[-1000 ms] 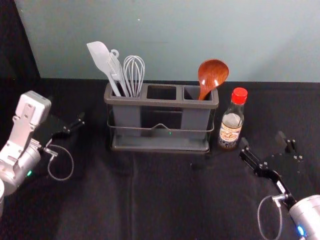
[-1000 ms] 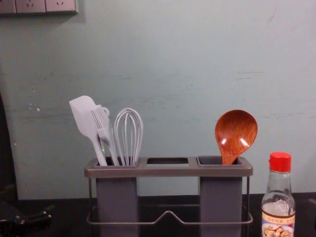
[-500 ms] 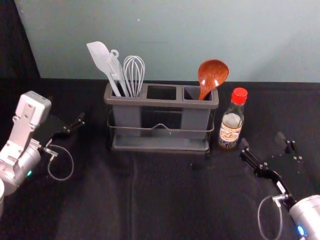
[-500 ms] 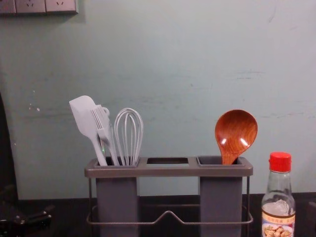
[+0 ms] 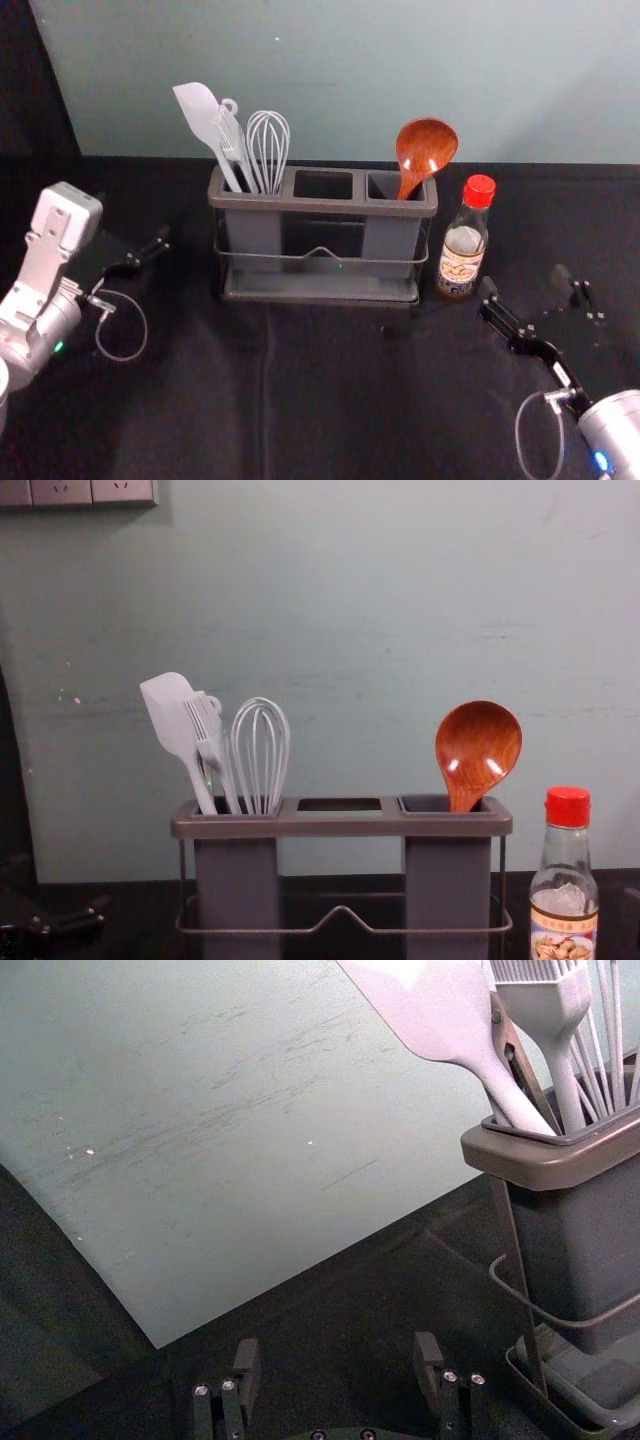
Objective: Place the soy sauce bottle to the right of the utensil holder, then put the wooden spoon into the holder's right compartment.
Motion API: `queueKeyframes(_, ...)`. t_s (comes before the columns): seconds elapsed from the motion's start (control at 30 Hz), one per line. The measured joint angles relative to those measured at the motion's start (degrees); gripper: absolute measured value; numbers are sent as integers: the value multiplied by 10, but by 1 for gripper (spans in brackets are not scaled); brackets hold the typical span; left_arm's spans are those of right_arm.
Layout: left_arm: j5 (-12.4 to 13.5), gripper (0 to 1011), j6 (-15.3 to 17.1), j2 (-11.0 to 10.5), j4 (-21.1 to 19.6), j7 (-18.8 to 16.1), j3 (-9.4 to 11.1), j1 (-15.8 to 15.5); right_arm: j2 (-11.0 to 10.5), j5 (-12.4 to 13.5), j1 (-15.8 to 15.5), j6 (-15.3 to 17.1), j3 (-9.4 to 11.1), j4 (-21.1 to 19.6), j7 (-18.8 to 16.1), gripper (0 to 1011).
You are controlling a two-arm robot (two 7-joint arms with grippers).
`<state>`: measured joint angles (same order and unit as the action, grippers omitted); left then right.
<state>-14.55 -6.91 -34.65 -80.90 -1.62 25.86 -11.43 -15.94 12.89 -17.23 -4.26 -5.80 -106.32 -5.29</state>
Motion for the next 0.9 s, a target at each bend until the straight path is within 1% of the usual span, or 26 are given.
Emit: queueKeyframes(0.9,0,1005,0,0,0,0,0,0,0,0,0,0,0,-1,1,1003)
